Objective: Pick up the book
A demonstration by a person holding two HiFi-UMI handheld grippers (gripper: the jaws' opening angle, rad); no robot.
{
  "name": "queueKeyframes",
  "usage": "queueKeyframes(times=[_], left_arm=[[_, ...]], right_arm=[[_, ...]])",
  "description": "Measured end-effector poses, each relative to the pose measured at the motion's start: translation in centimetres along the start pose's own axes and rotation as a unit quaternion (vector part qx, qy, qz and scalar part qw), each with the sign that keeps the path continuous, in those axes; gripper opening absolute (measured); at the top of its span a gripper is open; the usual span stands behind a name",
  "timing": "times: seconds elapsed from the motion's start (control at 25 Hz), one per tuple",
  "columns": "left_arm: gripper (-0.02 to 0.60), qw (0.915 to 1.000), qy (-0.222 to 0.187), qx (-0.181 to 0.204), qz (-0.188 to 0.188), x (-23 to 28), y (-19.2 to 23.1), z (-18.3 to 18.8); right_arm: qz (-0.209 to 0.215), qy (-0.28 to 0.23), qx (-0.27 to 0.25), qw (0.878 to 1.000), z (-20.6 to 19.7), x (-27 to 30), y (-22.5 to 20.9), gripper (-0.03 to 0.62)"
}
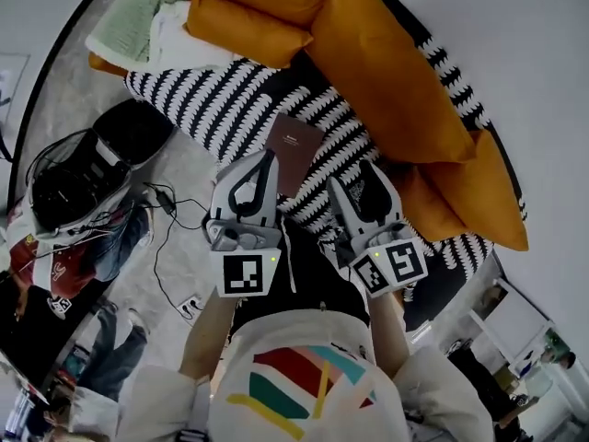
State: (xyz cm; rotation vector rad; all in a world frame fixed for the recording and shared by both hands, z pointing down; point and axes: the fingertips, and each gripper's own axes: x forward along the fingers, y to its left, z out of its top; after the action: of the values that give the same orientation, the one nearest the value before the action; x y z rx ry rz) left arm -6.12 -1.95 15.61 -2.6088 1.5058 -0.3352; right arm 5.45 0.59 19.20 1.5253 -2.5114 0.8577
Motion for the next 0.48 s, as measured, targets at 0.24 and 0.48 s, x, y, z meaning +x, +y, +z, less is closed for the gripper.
queueKeyframes(times=[0.24,0.48], left_arm=[[0.003,0.9993,0.035,-0.015,0.005,3.9,-1.5,-12.6],[0.003,0.9931,0.103,-0.052,-0.021,3.2,-6.6,-27.7]], right_arm=[[0.025,0.14,0.103,0.984,-15.5,5.0,-7.0,0.245],[0.012,0.242,0.185,0.952,-30.7,5.3,-9.4,0.245]])
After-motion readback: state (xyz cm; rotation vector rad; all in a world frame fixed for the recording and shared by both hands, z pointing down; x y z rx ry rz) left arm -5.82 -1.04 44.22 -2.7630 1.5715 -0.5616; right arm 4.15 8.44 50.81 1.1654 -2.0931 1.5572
